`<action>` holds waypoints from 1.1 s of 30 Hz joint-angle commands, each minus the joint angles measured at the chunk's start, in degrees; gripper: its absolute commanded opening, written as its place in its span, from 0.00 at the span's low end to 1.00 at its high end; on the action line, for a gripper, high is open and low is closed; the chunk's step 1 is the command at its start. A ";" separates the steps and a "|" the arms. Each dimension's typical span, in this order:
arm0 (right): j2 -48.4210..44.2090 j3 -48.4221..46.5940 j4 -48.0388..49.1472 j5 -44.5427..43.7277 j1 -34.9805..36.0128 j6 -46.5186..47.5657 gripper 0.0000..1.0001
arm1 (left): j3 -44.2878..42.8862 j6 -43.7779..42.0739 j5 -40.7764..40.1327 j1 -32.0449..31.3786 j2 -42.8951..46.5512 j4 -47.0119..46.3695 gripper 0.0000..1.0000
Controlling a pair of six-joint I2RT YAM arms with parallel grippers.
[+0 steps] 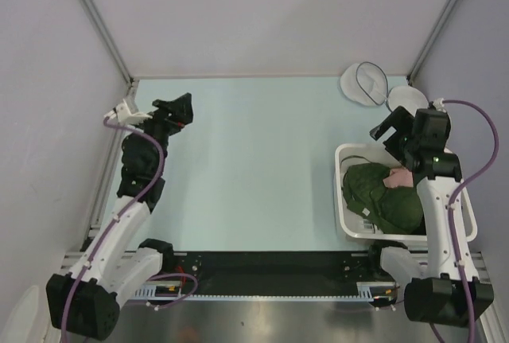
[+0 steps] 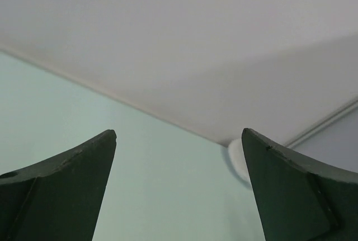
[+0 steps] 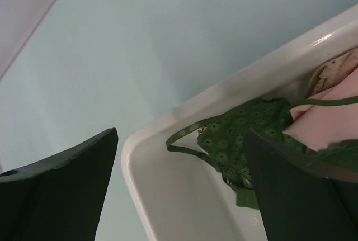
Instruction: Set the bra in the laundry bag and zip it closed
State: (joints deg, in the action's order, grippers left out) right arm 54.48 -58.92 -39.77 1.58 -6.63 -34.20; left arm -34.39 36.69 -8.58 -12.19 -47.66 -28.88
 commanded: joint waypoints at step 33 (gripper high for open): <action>88.52 -72.65 14.19 -16.78 6.46 28.48 0.84 | -21.42 -11.55 41.45 5.42 -13.07 38.11 0.98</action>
State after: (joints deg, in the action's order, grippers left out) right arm 141.36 -130.26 -29.10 -11.53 -0.71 -9.34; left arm -53.58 23.42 28.91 -7.20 -60.82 10.55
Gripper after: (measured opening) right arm 0.931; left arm 0.994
